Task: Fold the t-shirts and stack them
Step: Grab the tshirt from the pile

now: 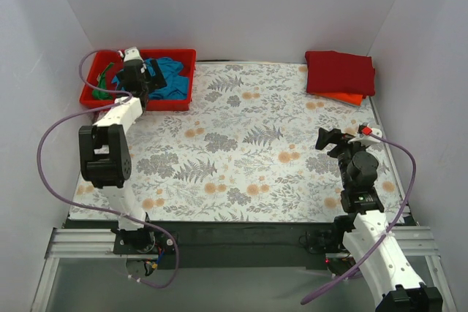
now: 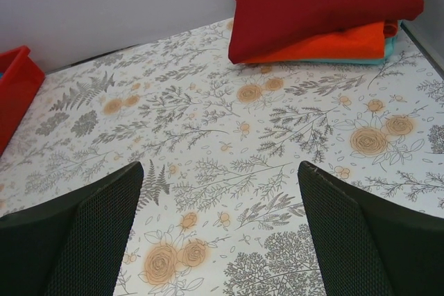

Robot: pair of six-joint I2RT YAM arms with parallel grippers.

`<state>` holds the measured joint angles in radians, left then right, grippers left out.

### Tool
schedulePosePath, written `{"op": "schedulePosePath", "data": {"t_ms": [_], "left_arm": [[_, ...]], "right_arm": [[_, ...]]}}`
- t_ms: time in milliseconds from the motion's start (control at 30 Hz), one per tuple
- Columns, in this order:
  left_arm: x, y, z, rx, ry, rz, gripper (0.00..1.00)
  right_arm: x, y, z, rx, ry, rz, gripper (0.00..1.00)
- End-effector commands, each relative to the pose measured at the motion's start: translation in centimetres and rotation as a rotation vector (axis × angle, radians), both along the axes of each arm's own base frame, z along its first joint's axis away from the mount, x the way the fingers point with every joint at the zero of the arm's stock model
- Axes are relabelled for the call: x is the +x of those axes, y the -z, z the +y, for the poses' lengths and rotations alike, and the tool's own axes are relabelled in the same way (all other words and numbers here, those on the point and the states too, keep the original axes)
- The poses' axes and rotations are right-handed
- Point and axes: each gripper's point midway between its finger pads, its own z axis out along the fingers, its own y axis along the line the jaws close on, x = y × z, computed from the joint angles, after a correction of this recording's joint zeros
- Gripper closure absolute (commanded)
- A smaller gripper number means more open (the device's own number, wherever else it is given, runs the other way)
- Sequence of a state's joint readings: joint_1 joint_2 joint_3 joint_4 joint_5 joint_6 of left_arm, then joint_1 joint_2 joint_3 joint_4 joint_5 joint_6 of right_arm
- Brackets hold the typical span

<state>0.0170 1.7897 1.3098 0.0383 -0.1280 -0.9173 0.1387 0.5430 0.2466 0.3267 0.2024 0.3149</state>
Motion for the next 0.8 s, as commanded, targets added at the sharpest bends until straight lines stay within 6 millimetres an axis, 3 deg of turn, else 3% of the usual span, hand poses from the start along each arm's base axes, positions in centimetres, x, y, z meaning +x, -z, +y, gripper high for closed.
{"op": "schedulePosePath", "data": {"t_ms": [0, 100, 233, 567, 767], "left_arm": [[0.4, 1.9, 3.8, 0.150, -0.133, 0.099, 0.02], [1.0, 2.4, 4.4, 0.164, -0.152, 0.103, 0.02], [1.7, 4.5, 5.2, 0.181, -0.172, 0.142, 0.02], [1.9, 7.4, 7.6, 0.199, -0.227, 0.184, 0.02], [1.5, 8.8, 7.4, 0.180, -0.224, 0.207, 0.14]], "right_arm": [[-0.2, -0.6, 0.1, 0.012, -0.005, -0.032, 0.02], [-0.2, -0.6, 0.0, 0.013, -0.001, -0.032, 0.02], [0.0, -0.5, 0.4, 0.012, -0.020, -0.018, 0.02], [0.3, 0.1, 1.0, 0.011, -0.053, 0.011, 0.02], [0.2, 0.2, 1.2, 0.014, -0.061, 0.013, 0.02]]}}
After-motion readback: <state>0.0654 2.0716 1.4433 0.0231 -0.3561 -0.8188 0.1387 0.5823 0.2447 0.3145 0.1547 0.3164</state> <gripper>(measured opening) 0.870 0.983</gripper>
